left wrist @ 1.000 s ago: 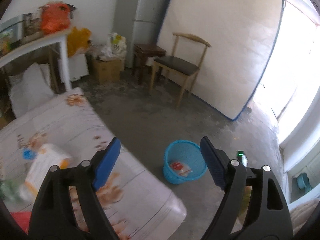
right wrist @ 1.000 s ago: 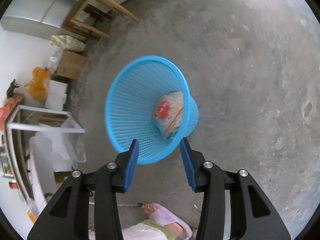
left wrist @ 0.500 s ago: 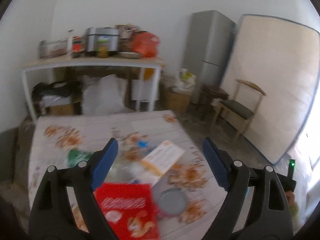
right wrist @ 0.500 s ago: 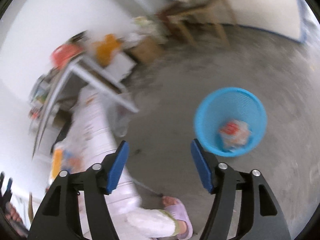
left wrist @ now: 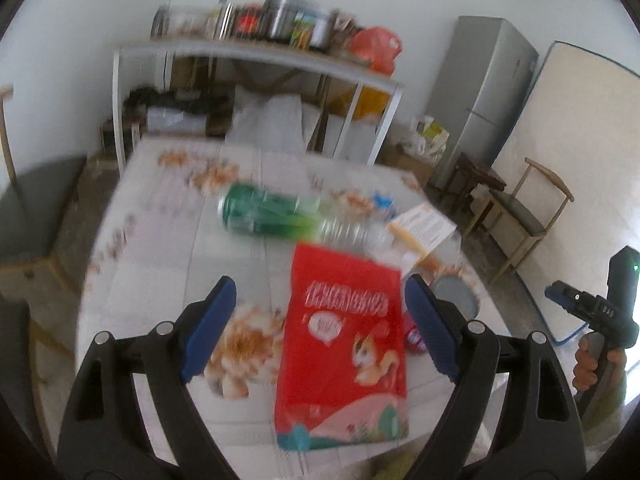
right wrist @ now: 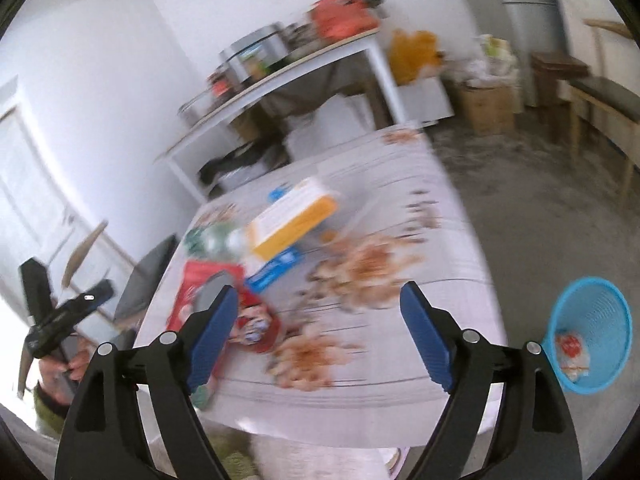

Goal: Collect trash
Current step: 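Move left tool to red snack bag while right tool reaches tin can, then close left tool on red snack bag while right tool closes on tin can, then carry red snack bag and tin can over blue basket with both tools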

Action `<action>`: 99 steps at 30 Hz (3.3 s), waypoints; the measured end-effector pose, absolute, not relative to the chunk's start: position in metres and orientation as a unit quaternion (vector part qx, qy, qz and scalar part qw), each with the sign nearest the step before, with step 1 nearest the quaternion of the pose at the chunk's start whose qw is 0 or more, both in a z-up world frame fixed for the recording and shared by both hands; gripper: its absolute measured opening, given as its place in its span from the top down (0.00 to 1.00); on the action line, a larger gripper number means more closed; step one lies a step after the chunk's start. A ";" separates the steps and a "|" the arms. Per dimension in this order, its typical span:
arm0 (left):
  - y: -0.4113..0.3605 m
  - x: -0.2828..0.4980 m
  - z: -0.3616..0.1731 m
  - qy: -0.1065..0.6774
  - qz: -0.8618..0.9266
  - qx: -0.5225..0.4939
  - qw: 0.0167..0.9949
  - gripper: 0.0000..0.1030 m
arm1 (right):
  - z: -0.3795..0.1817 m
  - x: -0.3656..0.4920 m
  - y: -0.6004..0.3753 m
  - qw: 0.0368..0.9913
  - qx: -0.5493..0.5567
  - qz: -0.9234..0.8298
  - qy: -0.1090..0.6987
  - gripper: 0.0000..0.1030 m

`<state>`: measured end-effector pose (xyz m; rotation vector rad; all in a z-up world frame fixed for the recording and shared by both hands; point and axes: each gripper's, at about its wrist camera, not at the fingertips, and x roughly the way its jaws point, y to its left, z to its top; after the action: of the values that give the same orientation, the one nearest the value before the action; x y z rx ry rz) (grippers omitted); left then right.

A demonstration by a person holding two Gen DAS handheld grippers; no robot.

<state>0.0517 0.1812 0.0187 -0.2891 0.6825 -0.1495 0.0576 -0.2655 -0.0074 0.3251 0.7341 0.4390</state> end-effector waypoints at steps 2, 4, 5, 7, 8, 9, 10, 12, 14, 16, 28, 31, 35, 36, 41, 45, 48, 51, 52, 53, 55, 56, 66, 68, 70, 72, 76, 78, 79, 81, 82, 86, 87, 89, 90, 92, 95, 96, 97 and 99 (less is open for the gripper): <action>0.190 0.057 -0.001 0.348 -0.090 -0.168 0.918 0.20 | -0.008 0.062 -0.248 0.892 0.145 0.228 0.362 0.22; 0.198 0.065 -0.020 0.364 -0.102 -0.194 0.905 0.20 | -0.007 0.065 -0.228 0.890 0.124 0.241 0.368 0.22; 0.199 0.068 -0.026 0.369 -0.110 -0.204 0.900 0.20 | -0.006 0.065 -0.216 0.890 0.108 0.245 0.369 0.21; 0.204 0.079 -0.044 0.383 -0.137 -0.238 0.882 0.20 | -0.007 0.065 -0.198 0.890 0.084 0.250 0.372 0.21; 0.206 0.084 -0.051 0.387 -0.153 -0.251 0.874 0.20 | -0.006 0.066 -0.191 0.888 0.077 0.254 0.374 0.21; 0.206 0.088 -0.057 0.393 -0.161 -0.258 0.868 0.20 | -0.007 0.067 -0.183 0.885 0.075 0.258 0.379 0.20; 0.207 0.093 -0.062 0.400 -0.167 -0.264 0.862 0.20 | -0.006 0.069 -0.179 0.883 0.074 0.260 0.383 0.20; 0.207 0.102 -0.075 0.418 -0.176 -0.268 0.850 0.20 | -0.008 0.076 -0.170 0.881 0.073 0.260 0.390 0.20; 0.207 0.106 -0.084 0.431 -0.181 -0.273 0.841 0.25 | -0.010 0.081 -0.164 0.878 0.069 0.258 0.397 0.20; 0.204 0.110 -0.091 0.442 -0.192 -0.278 0.831 0.29 | -0.011 0.085 -0.159 0.876 0.065 0.257 0.402 0.20; 0.187 0.123 -0.102 0.457 -0.223 -0.246 0.825 0.59 | -0.019 0.096 -0.148 0.872 0.064 0.247 0.419 0.20; 0.187 0.124 -0.102 0.452 -0.234 -0.257 0.822 0.69 | -0.019 0.096 -0.148 0.871 0.065 0.246 0.420 0.20; 0.187 0.122 -0.101 0.444 -0.236 -0.265 0.823 0.77 | -0.020 0.095 -0.148 0.872 0.062 0.245 0.419 0.20; 0.188 0.122 -0.101 0.443 -0.237 -0.268 0.822 0.79 | -0.019 0.095 -0.148 0.872 0.061 0.245 0.419 0.20; 0.196 0.116 -0.099 0.429 -0.243 -0.291 0.820 0.90 | -0.018 0.093 -0.148 0.874 0.060 0.248 0.414 0.20; 0.204 0.110 -0.095 0.412 -0.246 -0.310 0.821 0.95 | -0.018 0.091 -0.145 0.876 0.050 0.250 0.409 0.20; 0.214 0.104 -0.093 0.397 -0.250 -0.334 0.817 0.98 | -0.019 0.090 -0.141 0.878 0.037 0.251 0.405 0.20; 0.222 0.100 -0.090 0.382 -0.249 -0.355 0.816 1.00 | -0.019 0.090 -0.136 0.880 0.026 0.251 0.404 0.20; 0.225 0.098 -0.089 0.375 -0.252 -0.364 0.815 1.00 | -0.020 0.090 -0.134 0.880 0.022 0.251 0.403 0.20; 0.227 0.097 -0.088 0.369 -0.255 -0.371 0.813 1.00 | -0.022 0.091 -0.132 0.880 0.016 0.250 0.403 0.20; 0.230 0.096 -0.088 0.358 -0.263 -0.389 0.807 1.00 | -0.025 0.092 -0.129 0.880 0.012 0.249 0.404 0.20; 0.231 0.096 -0.088 0.355 -0.264 -0.392 0.806 1.00 | -0.027 0.093 -0.128 0.880 0.010 0.248 0.405 0.20; 0.229 0.095 -0.091 0.358 -0.263 -0.391 0.806 1.00 | -0.045 0.097 -0.109 0.877 -0.030 0.237 0.416 0.20; 0.229 0.095 -0.090 0.356 -0.264 -0.392 0.806 1.00 | -0.047 0.098 -0.106 0.878 -0.039 0.230 0.417 0.20; 0.228 0.096 -0.090 0.355 -0.265 -0.392 0.806 1.00 | -0.051 0.099 -0.103 0.877 -0.048 0.225 0.421 0.20; 0.228 0.097 -0.090 0.353 -0.267 -0.391 0.807 1.00 | -0.054 0.099 -0.101 0.877 -0.054 0.222 0.423 0.20; 0.228 0.098 -0.089 0.351 -0.268 -0.392 0.807 1.00 | -0.058 0.098 -0.097 0.878 -0.070 0.216 0.422 0.22; 0.228 0.097 -0.089 0.349 -0.269 -0.394 0.807 1.00 | -0.059 0.097 -0.096 0.879 -0.077 0.210 0.420 0.27; 0.228 0.097 -0.089 0.348 -0.269 -0.395 0.807 1.00 | -0.059 0.097 -0.096 0.880 -0.079 0.208 0.420 0.28; 0.227 0.096 -0.089 0.348 -0.272 -0.394 0.806 1.00 | -0.058 0.096 -0.097 0.880 -0.076 0.209 0.420 0.35; 0.227 0.096 -0.089 0.347 -0.273 -0.393 0.806 1.00 | -0.058 0.096 -0.097 0.880 -0.074 0.208 0.420 0.37; 0.226 0.095 -0.085 0.342 -0.278 -0.392 0.808 1.00 | -0.057 0.096 -0.097 0.883 -0.074 0.201 0.418 0.37; 0.226 0.094 -0.084 0.339 -0.279 -0.392 0.809 1.00 | -0.057 0.097 -0.098 0.883 -0.073 0.200 0.418 0.37; 0.227 0.092 -0.081 0.332 -0.283 -0.395 0.809 1.00 | -0.056 0.097 -0.098 0.883 -0.071 0.198 0.419 0.37; 0.228 0.091 -0.080 0.330 -0.284 -0.396 0.808 1.00 | -0.055 0.096 -0.099 0.884 -0.071 0.196 0.418 0.37; 0.228 0.090 -0.079 0.327 -0.287 -0.398 0.808 1.00 | -0.053 0.095 -0.099 0.886 -0.072 0.194 0.416 0.37; 0.229 0.087 -0.075 0.321 -0.293 -0.400 0.807 1.00 | -0.050 0.093 -0.099 0.888 -0.075 0.190 0.411 0.37; 0.228 0.086 -0.074 0.319 -0.294 -0.400 0.807 1.00 | -0.049 0.092 -0.099 0.889 -0.076 0.190 0.409 0.37; 0.228 0.085 -0.073 0.317 -0.296 -0.401 0.807 1.00 | -0.047 0.091 -0.099 0.890 -0.078 0.189 0.407 0.37; 0.228 0.083 -0.072 0.313 -0.301 -0.404 0.805 1.00 | -0.044 0.089 -0.099 0.892 -0.079 0.188 0.403 0.37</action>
<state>0.0827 0.2282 -0.0716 -0.8641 0.6698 -0.6445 0.0887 -0.0987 -0.0443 -0.1639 0.8365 0.3900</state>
